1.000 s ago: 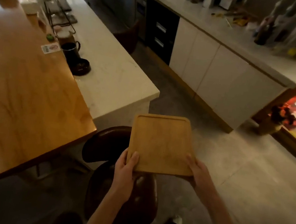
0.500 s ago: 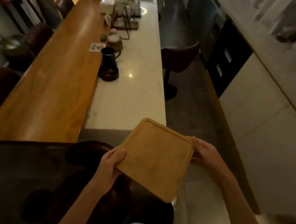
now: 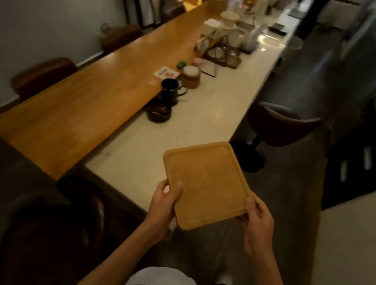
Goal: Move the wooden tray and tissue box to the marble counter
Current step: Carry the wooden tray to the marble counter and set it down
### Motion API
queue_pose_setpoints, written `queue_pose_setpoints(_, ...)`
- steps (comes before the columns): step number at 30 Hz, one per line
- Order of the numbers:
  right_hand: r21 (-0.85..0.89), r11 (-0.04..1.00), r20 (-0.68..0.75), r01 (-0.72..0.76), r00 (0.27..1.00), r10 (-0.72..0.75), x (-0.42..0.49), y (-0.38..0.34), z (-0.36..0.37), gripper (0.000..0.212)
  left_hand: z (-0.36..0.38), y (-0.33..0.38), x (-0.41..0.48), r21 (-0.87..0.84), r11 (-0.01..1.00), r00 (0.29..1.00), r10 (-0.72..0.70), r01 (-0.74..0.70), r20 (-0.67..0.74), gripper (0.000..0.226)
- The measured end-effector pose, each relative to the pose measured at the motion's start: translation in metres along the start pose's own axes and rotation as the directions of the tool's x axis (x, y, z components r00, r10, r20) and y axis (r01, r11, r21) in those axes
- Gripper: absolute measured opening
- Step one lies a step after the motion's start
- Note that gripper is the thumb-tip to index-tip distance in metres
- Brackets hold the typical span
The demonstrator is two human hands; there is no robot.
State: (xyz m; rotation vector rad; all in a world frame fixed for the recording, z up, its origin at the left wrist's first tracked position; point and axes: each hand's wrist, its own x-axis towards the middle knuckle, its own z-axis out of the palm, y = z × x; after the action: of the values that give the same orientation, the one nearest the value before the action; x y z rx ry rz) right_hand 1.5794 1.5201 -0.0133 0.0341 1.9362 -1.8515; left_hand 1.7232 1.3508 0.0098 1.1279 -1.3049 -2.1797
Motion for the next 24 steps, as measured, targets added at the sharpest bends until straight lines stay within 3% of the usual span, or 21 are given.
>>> queue_pose_setpoints(4, -0.049, 0.999, 0.181, 0.006, 0.983, 0.003, 0.067, -0.008, 0.012, 0.034, 0.048, -0.019, 0.019, 0.093, 0.99, 0.945, 0.13, -0.106, -0.299, 0.051)
queue_pose_setpoints(8, -0.134, 0.99, 0.408, -0.03, 0.909, 0.083, 0.114, -0.019, 0.021, 0.038, 0.082, -0.029, 0.03, 0.076, 0.987, 0.76, 0.156, -0.139, -0.631, 0.064)
queue_pose_setpoints(11, -0.26, 0.964, 0.55, -0.051, 0.813, 0.192, 0.141, -0.022, 0.032, 0.039, 0.094, -0.036, 0.031, 0.022, 0.992, 0.622, 0.095, -0.124, -0.777, 0.057)
queue_pose_setpoints(16, -0.365, 0.931, 0.732, -0.003, 0.617, 0.289, 0.157, -0.023, 0.061, 0.033, 0.096, -0.046, 0.014, -0.021, 0.992, 0.41, 0.031, -0.123, -0.911, 0.049)
queue_pose_setpoints(19, -0.399, 0.916, 0.808, 0.046, 0.491, 0.327, 0.154, -0.023, 0.077, 0.041, 0.088, -0.049, 0.006, -0.002, 0.992, 0.33, 0.04, -0.126, -0.943, 0.051)
queue_pose_setpoints(21, -0.442, 0.893, 0.823, 0.089, 0.435, 0.364, 0.156, -0.02, 0.089, 0.066, 0.078, -0.048, 0.004, -0.007, 0.992, 0.31, 0.033, -0.126, -0.95, 0.051)
queue_pose_setpoints(24, -0.493, 0.845, 0.853, 0.205, 0.307, 0.423, 0.158, -0.022, 0.116, 0.055, 0.051, -0.049, 0.006, -0.013, 0.992, 0.32, 0.028, -0.127, -0.947, 0.05)
